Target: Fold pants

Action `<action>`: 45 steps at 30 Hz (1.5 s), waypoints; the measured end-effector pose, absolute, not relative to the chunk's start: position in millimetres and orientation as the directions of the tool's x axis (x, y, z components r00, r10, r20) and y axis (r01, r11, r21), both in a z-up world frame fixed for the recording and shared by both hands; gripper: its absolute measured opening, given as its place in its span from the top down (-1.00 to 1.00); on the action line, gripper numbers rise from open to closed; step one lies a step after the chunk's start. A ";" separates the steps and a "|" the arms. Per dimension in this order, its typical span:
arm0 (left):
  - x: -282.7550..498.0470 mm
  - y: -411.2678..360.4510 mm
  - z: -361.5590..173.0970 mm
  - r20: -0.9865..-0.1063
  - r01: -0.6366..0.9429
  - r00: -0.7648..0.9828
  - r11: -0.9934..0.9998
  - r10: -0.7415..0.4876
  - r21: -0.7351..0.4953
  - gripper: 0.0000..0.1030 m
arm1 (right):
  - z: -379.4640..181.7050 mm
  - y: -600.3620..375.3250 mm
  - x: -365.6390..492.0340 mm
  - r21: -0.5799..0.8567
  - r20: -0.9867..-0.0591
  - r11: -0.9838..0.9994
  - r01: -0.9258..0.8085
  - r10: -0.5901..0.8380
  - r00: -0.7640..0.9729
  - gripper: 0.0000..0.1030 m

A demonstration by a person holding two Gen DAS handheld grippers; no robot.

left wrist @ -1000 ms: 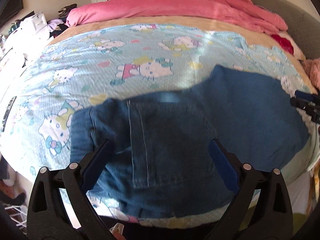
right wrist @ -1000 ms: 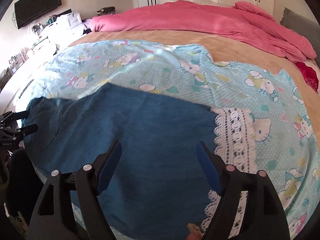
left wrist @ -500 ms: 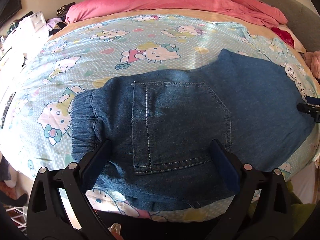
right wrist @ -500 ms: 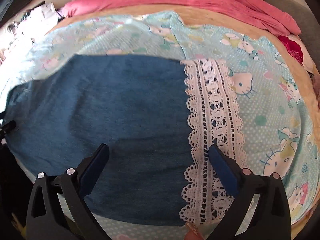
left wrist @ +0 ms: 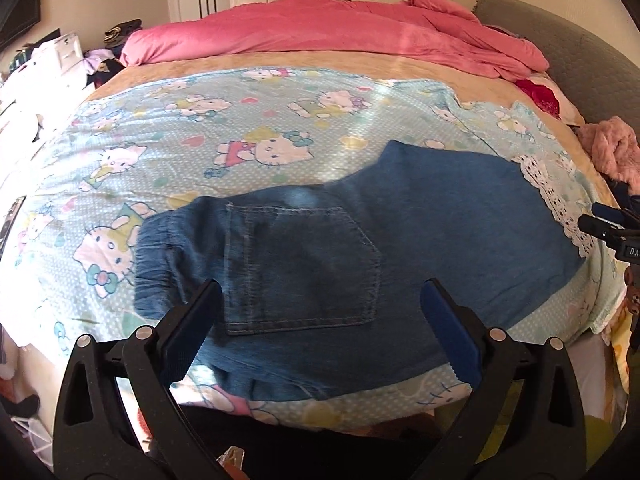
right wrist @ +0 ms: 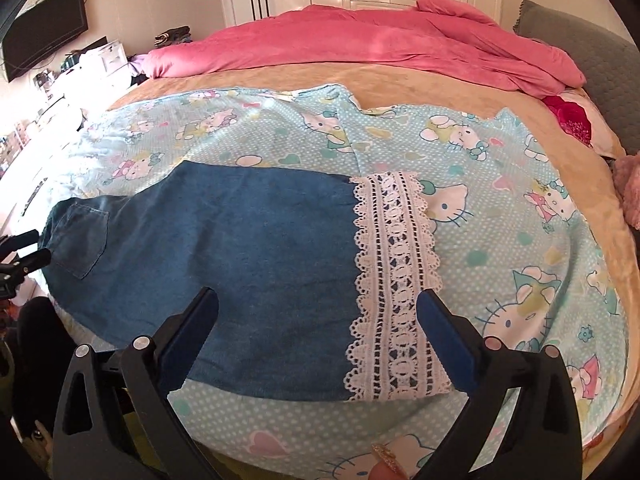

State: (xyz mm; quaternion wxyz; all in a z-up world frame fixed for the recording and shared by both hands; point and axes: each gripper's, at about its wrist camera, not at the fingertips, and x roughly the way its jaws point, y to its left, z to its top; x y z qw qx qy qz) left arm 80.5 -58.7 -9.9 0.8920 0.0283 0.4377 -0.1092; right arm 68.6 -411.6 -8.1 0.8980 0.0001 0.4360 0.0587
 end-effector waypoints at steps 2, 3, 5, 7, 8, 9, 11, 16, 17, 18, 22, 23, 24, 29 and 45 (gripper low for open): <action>79.4 -68.9 -15.7 -0.797 0.244 0.576 0.969 -0.181 -0.044 -0.81 | -10.9 -406.3 67.8 0.060 -0.785 0.990 -0.125 0.124 0.607 -0.91; 79.0 -73.3 -19.1 -0.802 0.254 0.569 0.966 -0.182 -0.039 -0.81 | -13.6 -403.0 68.0 0.062 -0.788 0.989 -0.132 0.130 0.602 -0.91; 78.9 -80.9 -26.4 -0.811 0.267 0.558 0.964 -0.173 -0.022 -0.81 | -22.1 -396.6 69.0 0.061 -0.804 0.987 -0.148 0.136 0.579 -0.91; 82.8 -84.7 -40.2 -0.840 0.258 0.525 0.966 -0.133 0.008 -0.81 | -34.1 -392.2 71.1 0.048 -0.832 0.988 -0.148 0.121 0.541 -0.91; 87.6 -83.8 -51.5 -0.866 0.237 0.491 0.971 -0.093 0.030 -0.81 | -40.4 -391.0 72.1 0.032 -0.848 0.990 -0.138 0.100 0.521 -0.91; 90.6 -80.9 -60.0 -0.882 0.227 0.464 0.974 -0.087 0.023 -0.81 | -48.8 -392.2 73.7 0.010 -0.867 0.993 -0.121 0.069 0.493 -0.91; 92.8 -77.3 -67.9 -0.887 0.221 0.449 0.975 -0.108 -0.007 -0.81 | -64.3 -399.0 75.7 -0.013 -0.886 0.996 -0.086 0.029 0.463 -0.92; 92.4 -77.8 -64.6 -0.878 0.226 0.463 0.974 -0.118 -0.012 -0.81 | -58.8 -401.1 74.4 0.031 -0.873 0.997 -0.066 0.059 0.483 -0.92; 91.3 -77.2 -62.3 -0.875 0.225 0.467 0.974 -0.126 -0.020 -0.81 | -54.6 -402.8 73.2 0.055 -0.865 0.996 -0.064 0.079 0.496 -0.91; 90.1 -77.1 -59.3 -0.872 0.227 0.472 0.974 -0.134 -0.027 -0.81 | -49.8 -405.7 72.1 0.083 -0.854 0.995 -0.062 0.103 0.510 -0.91; 86.6 -76.0 -48.9 -0.863 0.225 0.484 0.974 -0.142 -0.034 -0.81 | -33.8 -412.5 71.7 0.109 -0.828 0.993 -0.046 0.117 0.548 -0.91; 85.8 -76.8 -46.2 -0.860 0.225 0.490 0.974 -0.143 -0.033 -0.81 | -30.8 -414.1 71.1 0.108 -0.822 0.993 -0.043 0.113 0.558 -0.91; 83.9 -77.5 -43.9 -0.857 0.226 0.495 0.974 -0.144 -0.033 -0.81 | -29.4 -415.0 70.6 0.109 -0.819 0.993 -0.040 0.113 0.562 -0.91; 80.5 -81.5 -35.2 -0.846 0.237 0.511 0.971 -0.152 -0.032 -0.81 | -25.8 -422.3 67.2 0.119 -0.813 0.993 -0.026 0.112 0.572 -0.91; 77.5 -97.9 -13.3 -0.821 0.272 0.540 0.962 -0.186 -0.039 -0.81 | -10.9 -438.8 63.6 0.143 -0.781 0.990 0.015 0.104 0.616 -0.91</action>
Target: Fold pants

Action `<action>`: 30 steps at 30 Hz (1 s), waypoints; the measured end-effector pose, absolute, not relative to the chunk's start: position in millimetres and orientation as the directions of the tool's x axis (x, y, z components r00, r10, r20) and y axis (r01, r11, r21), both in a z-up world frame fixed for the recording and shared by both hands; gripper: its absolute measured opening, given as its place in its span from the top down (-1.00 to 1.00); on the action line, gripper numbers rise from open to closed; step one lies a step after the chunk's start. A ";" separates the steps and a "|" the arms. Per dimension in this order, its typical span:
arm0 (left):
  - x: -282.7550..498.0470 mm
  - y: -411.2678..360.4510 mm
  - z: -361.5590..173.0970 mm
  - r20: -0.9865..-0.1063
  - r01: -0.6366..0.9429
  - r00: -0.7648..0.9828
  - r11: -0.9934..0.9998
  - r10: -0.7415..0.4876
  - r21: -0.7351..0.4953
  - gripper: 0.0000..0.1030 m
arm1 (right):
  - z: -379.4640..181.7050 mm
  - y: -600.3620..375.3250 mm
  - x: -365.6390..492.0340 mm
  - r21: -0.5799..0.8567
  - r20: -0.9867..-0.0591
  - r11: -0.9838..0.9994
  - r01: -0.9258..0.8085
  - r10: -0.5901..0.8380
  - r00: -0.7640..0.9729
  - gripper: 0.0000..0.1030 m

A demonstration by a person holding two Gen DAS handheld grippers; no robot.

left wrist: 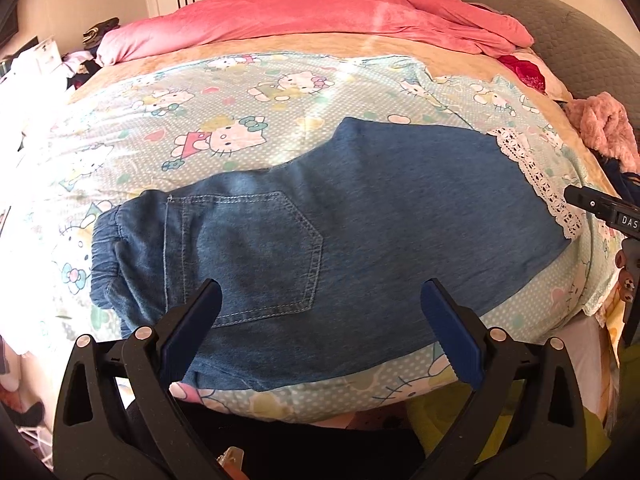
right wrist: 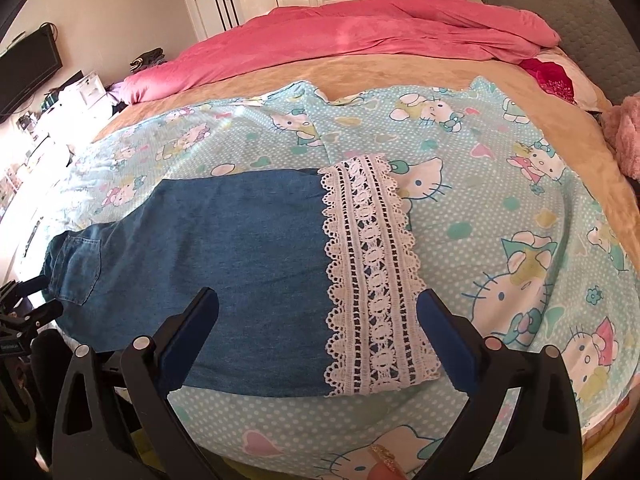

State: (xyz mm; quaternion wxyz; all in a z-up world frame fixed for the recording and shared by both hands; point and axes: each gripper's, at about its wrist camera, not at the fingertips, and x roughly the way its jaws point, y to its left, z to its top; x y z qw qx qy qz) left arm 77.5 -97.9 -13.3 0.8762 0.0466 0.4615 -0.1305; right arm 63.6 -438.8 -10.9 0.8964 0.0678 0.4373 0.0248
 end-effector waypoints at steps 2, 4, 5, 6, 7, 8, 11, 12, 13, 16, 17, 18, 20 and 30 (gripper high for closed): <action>78.0 -101.3 -12.7 -0.822 0.279 0.538 0.960 -0.188 -0.036 -0.81 | -9.9 -442.1 62.4 0.150 -0.777 0.989 0.022 0.104 0.621 -0.91; 78.6 -105.1 -11.5 -0.822 0.285 0.539 0.958 -0.187 -0.031 -0.81 | -9.1 -444.5 62.0 0.152 -0.775 0.988 0.026 0.103 0.624 -0.91; 79.1 -106.8 -10.6 -0.820 0.289 0.539 0.957 -0.189 -0.031 -0.81 | -8.5 -445.4 62.0 0.151 -0.775 0.988 0.027 0.102 0.624 -0.91; 80.5 -109.1 -9.4 -0.819 0.292 0.541 0.956 -0.190 -0.029 -0.81 | -8.0 -445.8 62.0 0.151 -0.775 0.988 0.028 0.101 0.624 -0.91; 82.2 -111.3 -7.9 -0.817 0.295 0.543 0.955 -0.192 -0.028 -0.81 | -6.5 -447.2 61.5 0.150 -0.773 0.988 0.031 0.098 0.627 -0.91; 85.7 -114.6 -5.0 -0.816 0.299 0.544 0.954 -0.196 -0.029 -0.81 | -4.5 -448.7 60.1 0.151 -0.769 0.988 0.034 0.095 0.633 -0.91; 96.6 -126.8 4.3 -0.805 0.329 0.552 0.944 -0.215 -0.026 -0.81 | 1.3 -456.1 52.4 0.151 -0.753 0.988 0.041 0.088 0.652 -0.91; 102.7 -134.2 8.4 -0.804 0.342 0.556 0.940 -0.213 -0.013 -0.81 | 1.9 -458.8 50.6 0.151 -0.751 0.987 0.046 0.085 0.655 -0.91; 107.0 -139.8 11.0 -0.803 0.353 0.557 0.935 -0.215 -0.006 -0.82 | 2.2 -463.4 47.7 0.155 -0.748 0.986 0.054 0.081 0.658 -0.91; 125.9 -162.5 17.8 -0.800 0.400 0.558 0.916 -0.222 0.025 -0.81 | 0.5 -477.4 42.3 0.171 -0.741 0.983 0.072 0.081 0.666 -0.91; 132.5 -170.3 18.9 -0.800 0.411 0.557 0.911 -0.222 0.033 -0.81 | -1.8 -481.9 42.4 0.169 -0.745 0.983 0.078 0.075 0.662 -0.91; 142.2 -181.3 19.6 -0.802 0.430 0.551 0.902 -0.231 0.035 -0.81 | -3.7 -484.6 42.5 0.167 -0.749 0.983 0.082 0.072 0.659 -0.91; 156.2 -196.5 20.4 -0.804 0.445 0.546 0.894 -0.236 0.040 -0.82 | -9.5 -491.3 44.5 0.170 -0.758 0.981 0.089 0.072 0.649 -0.91; 193.0 -265.3 11.3 -0.821 0.536 0.499 0.843 -0.277 0.041 -0.81 | -27.1 -504.3 43.9 0.221 -0.764 0.971 0.095 0.111 0.636 -0.91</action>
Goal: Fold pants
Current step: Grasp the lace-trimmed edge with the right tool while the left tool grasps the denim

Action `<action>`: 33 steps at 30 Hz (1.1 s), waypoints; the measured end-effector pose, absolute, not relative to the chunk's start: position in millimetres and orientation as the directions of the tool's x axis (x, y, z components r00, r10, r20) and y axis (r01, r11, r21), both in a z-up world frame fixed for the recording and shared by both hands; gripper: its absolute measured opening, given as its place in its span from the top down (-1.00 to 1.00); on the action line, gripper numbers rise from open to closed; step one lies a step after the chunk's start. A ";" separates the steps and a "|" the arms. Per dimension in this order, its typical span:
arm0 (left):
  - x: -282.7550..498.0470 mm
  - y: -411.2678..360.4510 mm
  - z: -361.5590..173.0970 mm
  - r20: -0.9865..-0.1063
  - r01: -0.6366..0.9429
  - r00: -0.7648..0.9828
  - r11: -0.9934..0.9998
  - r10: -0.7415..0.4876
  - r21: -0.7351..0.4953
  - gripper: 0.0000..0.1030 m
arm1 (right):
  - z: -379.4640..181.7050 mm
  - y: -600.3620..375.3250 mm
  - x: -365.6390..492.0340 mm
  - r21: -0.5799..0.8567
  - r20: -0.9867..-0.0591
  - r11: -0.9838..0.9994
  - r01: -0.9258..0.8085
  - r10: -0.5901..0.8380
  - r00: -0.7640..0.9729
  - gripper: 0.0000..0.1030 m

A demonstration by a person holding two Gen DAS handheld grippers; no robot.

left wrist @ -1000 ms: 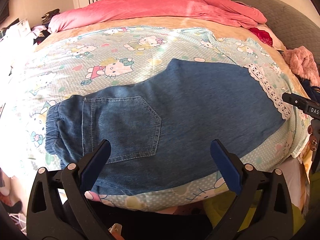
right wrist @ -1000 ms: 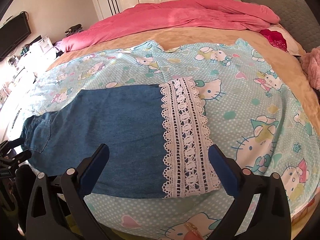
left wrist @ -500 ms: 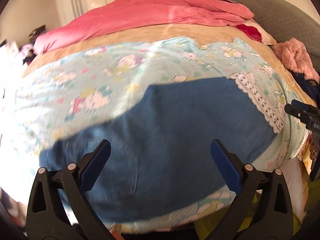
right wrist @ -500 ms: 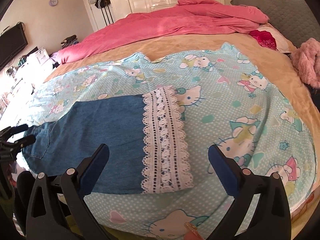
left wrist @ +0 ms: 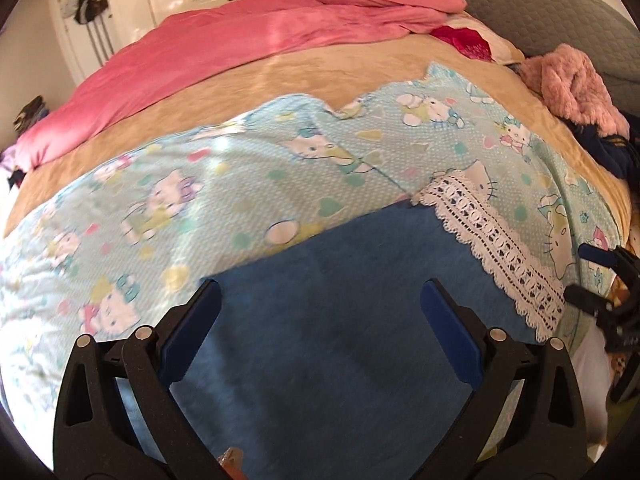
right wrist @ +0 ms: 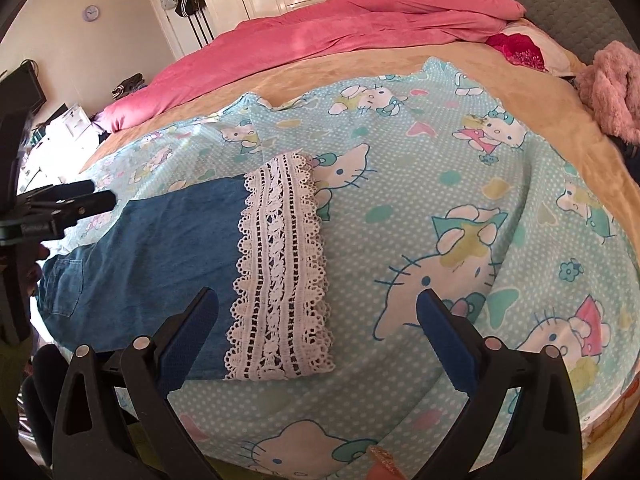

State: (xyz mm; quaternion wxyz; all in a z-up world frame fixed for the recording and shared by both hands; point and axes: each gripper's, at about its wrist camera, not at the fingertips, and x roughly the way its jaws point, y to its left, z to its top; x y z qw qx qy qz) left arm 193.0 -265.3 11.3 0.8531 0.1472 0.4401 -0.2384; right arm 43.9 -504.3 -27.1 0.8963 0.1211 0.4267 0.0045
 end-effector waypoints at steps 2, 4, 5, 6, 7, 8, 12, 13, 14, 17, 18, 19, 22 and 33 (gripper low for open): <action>199.3 -277.9 7.8 -0.826 0.561 0.490 0.826 -0.280 0.052 -0.81 | -31.2 -501.7 43.4 0.236 -0.763 0.968 0.086 0.130 0.633 -0.91; 208.0 -292.1 3.7 -0.829 0.587 0.485 0.806 -0.280 0.071 -0.81 | -36.0 -497.3 43.2 0.257 -0.763 0.964 0.070 0.158 0.627 -0.91; 212.7 -298.5 2.1 -0.828 0.597 0.485 0.798 -0.281 0.079 -0.81 | -36.8 -495.5 43.0 0.264 -0.762 0.962 0.064 0.168 0.626 -0.91; 218.6 -305.9 0.3 -0.826 0.610 0.487 0.788 -0.285 0.087 -0.81 | -38.0 -494.1 42.7 0.269 -0.761 0.962 0.057 0.176 0.625 -0.91; 223.2 -311.4 -1.6 -0.825 0.620 0.487 0.779 -0.289 0.094 -0.81 | -39.4 -492.1 42.3 0.268 -0.761 0.962 0.050 0.180 0.623 -0.91; 229.0 -318.1 -4.7 -0.824 0.632 0.485 0.769 -0.293 0.098 -0.81 | -40.8 -491.0 42.2 0.269 -0.763 0.962 0.046 0.184 0.619 -0.91; 247.6 -334.3 -17.7 -0.846 0.649 0.447 0.756 -0.291 0.083 -0.81 | -44.1 -489.0 40.5 0.291 -0.761 0.956 0.038 0.207 0.615 -0.91; 250.6 -338.3 -20.4 -0.850 0.658 0.439 0.748 -0.291 0.083 -0.81 | -44.8 -488.9 40.9 0.292 -0.761 0.956 0.036 0.209 0.613 -0.91; 252.9 -342.3 -22.8 -0.853 0.667 0.433 0.740 -0.292 0.085 -0.81 | -45.8 -488.7 41.5 0.292 -0.763 0.956 0.035 0.211 0.611 -0.91; 257.3 -353.5 -30.5 -0.860 0.693 0.413 0.716 -0.298 0.085 -0.81 | -49.0 -487.9 43.5 0.302 -0.765 0.953 0.032 0.222 0.604 -0.91; 258.7 -357.9 -34.2 -0.863 0.700 0.406 0.709 -0.300 0.084 -0.81 | -49.7 -487.5 44.7 0.306 -0.765 0.952 0.030 0.227 0.603 -0.91; 259.9 -360.3 -36.7 -0.864 0.705 0.401 0.705 -0.303 0.081 -0.81 | -50.4 -486.5 45.3 0.309 -0.764 0.951 0.027 0.231 0.602 -0.91; 265.1 -367.7 -45.8 -0.870 0.715 0.374 0.697 -0.321 0.051 -0.81 | -53.9 -484.5 49.9 0.314 -0.768 0.949 0.018 0.243 0.592 -0.91; 283.6 -362.8 -76.8 -0.875 0.678 0.309 0.732 -0.372 -0.071 -0.81 | -62.1 -480.6 80.3 0.259 -0.833 0.966 0.019 0.213 0.511 -0.92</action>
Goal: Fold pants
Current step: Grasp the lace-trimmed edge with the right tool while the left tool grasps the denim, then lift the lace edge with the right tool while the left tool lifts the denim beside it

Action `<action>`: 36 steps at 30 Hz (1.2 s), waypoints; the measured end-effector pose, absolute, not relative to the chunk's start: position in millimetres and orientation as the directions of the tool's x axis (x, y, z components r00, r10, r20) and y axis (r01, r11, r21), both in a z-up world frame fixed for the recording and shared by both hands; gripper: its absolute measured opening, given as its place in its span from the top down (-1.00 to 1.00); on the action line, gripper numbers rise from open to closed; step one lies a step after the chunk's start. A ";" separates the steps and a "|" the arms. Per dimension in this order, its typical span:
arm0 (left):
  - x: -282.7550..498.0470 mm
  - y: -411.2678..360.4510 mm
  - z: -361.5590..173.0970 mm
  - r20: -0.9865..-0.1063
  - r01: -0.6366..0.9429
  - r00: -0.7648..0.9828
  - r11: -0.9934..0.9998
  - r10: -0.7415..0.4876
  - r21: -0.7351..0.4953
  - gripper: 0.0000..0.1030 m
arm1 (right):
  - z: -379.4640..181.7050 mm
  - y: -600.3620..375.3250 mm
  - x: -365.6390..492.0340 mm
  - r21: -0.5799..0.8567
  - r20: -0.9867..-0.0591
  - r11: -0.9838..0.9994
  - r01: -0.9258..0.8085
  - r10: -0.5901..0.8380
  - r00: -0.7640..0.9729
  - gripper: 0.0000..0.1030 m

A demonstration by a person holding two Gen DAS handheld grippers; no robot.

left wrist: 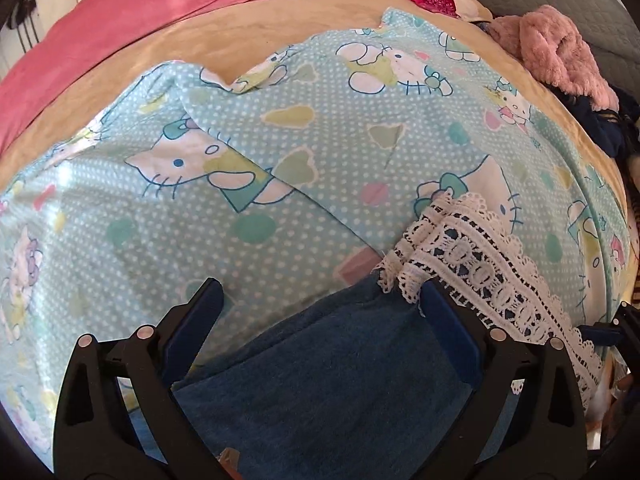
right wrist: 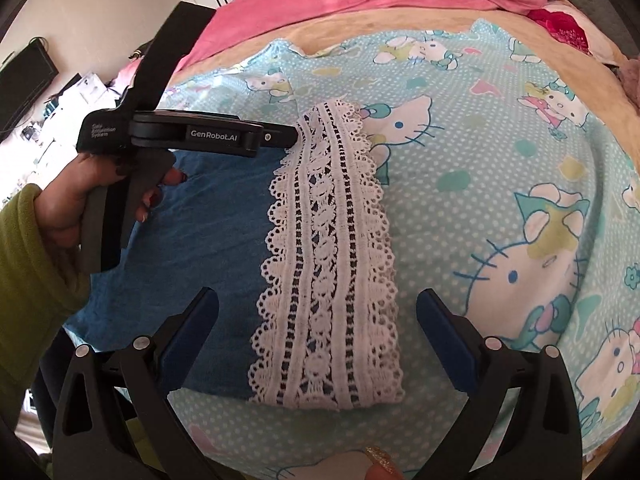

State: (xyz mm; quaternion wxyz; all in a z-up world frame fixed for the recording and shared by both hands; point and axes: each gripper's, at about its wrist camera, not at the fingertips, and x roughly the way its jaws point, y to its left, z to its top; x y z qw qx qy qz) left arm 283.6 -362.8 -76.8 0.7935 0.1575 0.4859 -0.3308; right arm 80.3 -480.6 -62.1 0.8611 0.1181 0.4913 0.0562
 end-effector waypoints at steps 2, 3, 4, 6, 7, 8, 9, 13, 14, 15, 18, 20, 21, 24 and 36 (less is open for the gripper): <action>282.6 -363.3 -78.6 -0.873 0.685 0.312 0.726 -0.375 -0.067 -0.79 | -64.3 -478.4 82.9 0.250 -0.839 0.968 0.022 0.205 0.504 -0.91; 282.5 -362.7 -79.6 -0.869 0.684 0.315 0.726 -0.381 -0.070 -0.79 | -64.9 -477.3 83.3 0.247 -0.842 0.969 0.022 0.203 0.500 -0.89; 282.6 -362.0 -80.6 -0.867 0.683 0.314 0.726 -0.387 -0.077 -0.78 | -64.6 -475.7 83.7 0.242 -0.845 0.970 0.023 0.199 0.497 -0.81; 282.4 -360.6 -81.5 -0.860 0.681 0.313 0.727 -0.402 -0.092 -0.76 | -64.0 -472.6 84.9 0.232 -0.851 0.973 0.020 0.193 0.488 -0.62; 282.2 -360.1 -81.8 -0.858 0.682 0.314 0.725 -0.407 -0.095 -0.75 | -63.2 -470.6 86.5 0.225 -0.854 0.974 0.016 0.189 0.484 -0.61; 282.0 -359.7 -82.0 -0.856 0.684 0.315 0.723 -0.410 -0.095 -0.74 | -63.0 -469.7 87.6 0.227 -0.855 0.974 0.013 0.192 0.482 -0.57; 282.2 -359.5 -82.2 -0.854 0.687 0.316 0.721 -0.414 -0.095 -0.72 | -62.8 -468.8 88.5 0.225 -0.856 0.974 0.012 0.192 0.479 -0.44; 283.2 -360.8 -81.1 -0.848 0.687 0.317 0.720 -0.426 -0.104 -0.54 | -60.8 -466.4 88.9 0.263 -0.847 0.965 0.002 0.230 0.479 -0.04; 282.8 -363.4 -81.0 -0.846 0.687 0.317 0.718 -0.429 -0.107 -0.44 | -60.1 -466.7 88.6 0.281 -0.840 0.960 -0.001 0.247 0.483 -0.04; 281.4 -365.8 -80.7 -0.842 0.693 0.317 0.713 -0.437 -0.110 -0.37 | -61.0 -467.5 88.6 0.287 -0.840 0.958 0.004 0.249 0.483 -0.04; 276.4 -372.4 -80.1 -0.833 0.719 0.290 0.682 -0.471 -0.136 0.13 | -67.1 -470.9 90.6 0.316 -0.839 0.948 0.035 0.262 0.477 -0.05; 273.0 -373.3 -80.1 -0.828 0.724 0.264 0.669 -0.494 -0.168 0.54 | -67.6 -469.9 93.8 0.319 -0.839 0.947 0.041 0.262 0.477 -0.02; 271.3 -373.5 -80.0 -0.825 0.724 0.249 0.663 -0.508 -0.191 0.64 | -66.6 -468.7 94.7 0.310 -0.840 0.950 0.038 0.255 0.479 0.17; 264.9 -376.6 -79.5 -0.828 0.718 0.262 0.673 -0.495 -0.175 0.74 | -65.6 -468.1 101.3 0.344 -0.827 0.939 0.016 0.294 0.479 0.47; 251.7 -373.1 -70.4 -0.826 0.686 0.311 0.713 -0.470 -0.147 0.89 | -55.8 -469.4 94.4 0.368 -0.795 0.930 -0.004 0.317 0.517 0.51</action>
